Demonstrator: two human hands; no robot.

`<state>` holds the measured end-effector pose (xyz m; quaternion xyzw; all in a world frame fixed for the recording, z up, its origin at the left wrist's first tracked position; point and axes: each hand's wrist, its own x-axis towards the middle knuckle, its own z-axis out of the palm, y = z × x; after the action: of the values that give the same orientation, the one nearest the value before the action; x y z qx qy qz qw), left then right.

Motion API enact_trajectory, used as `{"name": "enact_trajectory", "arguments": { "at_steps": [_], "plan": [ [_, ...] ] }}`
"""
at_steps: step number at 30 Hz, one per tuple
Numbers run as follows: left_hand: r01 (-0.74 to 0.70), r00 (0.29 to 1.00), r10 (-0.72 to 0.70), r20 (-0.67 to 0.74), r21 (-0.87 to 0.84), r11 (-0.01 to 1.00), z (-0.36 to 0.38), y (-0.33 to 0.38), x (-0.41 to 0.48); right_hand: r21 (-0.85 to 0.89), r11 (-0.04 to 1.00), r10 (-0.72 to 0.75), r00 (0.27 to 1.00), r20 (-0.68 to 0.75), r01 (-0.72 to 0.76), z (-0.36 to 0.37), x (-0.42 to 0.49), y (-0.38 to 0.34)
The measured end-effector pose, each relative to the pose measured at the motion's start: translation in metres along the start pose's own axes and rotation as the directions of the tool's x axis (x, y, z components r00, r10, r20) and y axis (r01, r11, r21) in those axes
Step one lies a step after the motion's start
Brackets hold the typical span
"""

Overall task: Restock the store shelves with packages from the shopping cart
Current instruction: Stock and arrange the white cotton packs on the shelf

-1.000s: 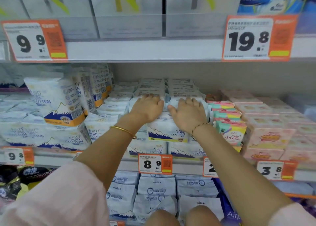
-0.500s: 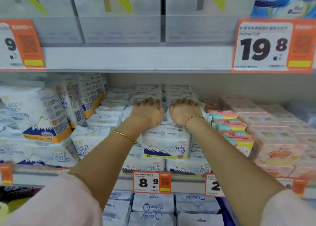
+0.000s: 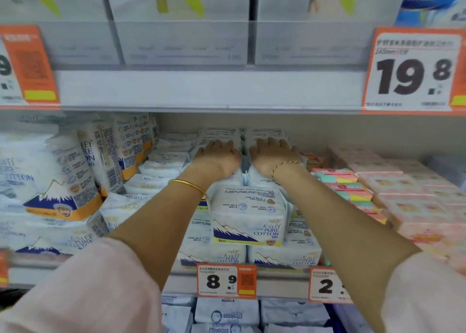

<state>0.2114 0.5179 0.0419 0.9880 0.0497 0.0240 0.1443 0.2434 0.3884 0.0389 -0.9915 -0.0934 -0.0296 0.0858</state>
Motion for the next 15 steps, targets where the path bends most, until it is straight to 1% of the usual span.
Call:
{"name": "enact_trajectory", "arguments": {
  "at_steps": [2, 3, 4, 5, 7, 8, 10, 11, 13, 14, 15],
  "plan": [
    [-0.062, 0.994, 0.06, -0.093, -0.008, 0.998, -0.004, 0.008, -0.008, -0.014, 0.998, -0.056, 0.983, -0.177, 0.054, -0.014, -0.022, 0.005],
    [-0.122, 0.985, 0.122, -0.125, 0.01, 0.992, -0.004, 0.016, -0.012, -0.042, 0.995, -0.094, 0.953, -0.289, 0.086, -0.021, -0.039, 0.013],
    [-0.172, 0.976, 0.17, -0.134, -0.002, 0.985, -0.004, 0.027, -0.019, -0.051, 0.993, -0.12, 0.919, -0.375, 0.109, -0.028, -0.057, 0.025],
    [-0.201, 0.974, 0.194, -0.12, -0.041, 0.979, -0.003, 0.04, -0.028, -0.035, 0.992, -0.126, 0.898, -0.422, 0.122, -0.035, -0.077, 0.042],
    [-0.289, 0.956, 0.283, -0.084, -0.072, 0.955, 0.001, 0.07, -0.048, 0.029, 0.995, -0.075, 0.9, -0.429, 0.096, -0.048, -0.11, 0.087],
    [-0.339, 0.94, 0.335, -0.06, -0.073, 0.938, 0.005, 0.086, -0.058, 0.041, 0.998, -0.026, 0.912, -0.41, 0.047, -0.053, -0.122, 0.112],
    [-0.437, 0.896, 0.442, 0.037, -0.091, 0.895, 0.014, 0.113, -0.075, 0.043, 0.998, 0.067, 0.929, -0.363, -0.056, -0.06, -0.142, 0.155],
    [-0.467, 0.876, 0.476, 0.083, -0.108, 0.878, 0.016, 0.125, -0.083, 0.048, 0.996, 0.091, 0.938, -0.333, -0.079, -0.06, -0.149, 0.169],
    [-0.489, 0.85, 0.504, 0.152, -0.125, 0.863, 0.02, 0.143, -0.094, 0.06, 0.997, 0.059, 0.957, -0.284, -0.043, -0.058, -0.158, 0.182],
    [-0.488, 0.847, 0.499, 0.185, -0.102, 0.867, 0.02, 0.15, -0.097, 0.067, 0.998, 0.025, 0.963, -0.267, -0.007, -0.055, -0.16, 0.184],
    [-0.484, 0.846, 0.48, 0.232, -0.042, 0.874, 0.02, 0.155, -0.099, 0.075, 0.997, -0.009, 0.967, -0.256, 0.029, -0.053, -0.162, 0.183]
  ]
}}
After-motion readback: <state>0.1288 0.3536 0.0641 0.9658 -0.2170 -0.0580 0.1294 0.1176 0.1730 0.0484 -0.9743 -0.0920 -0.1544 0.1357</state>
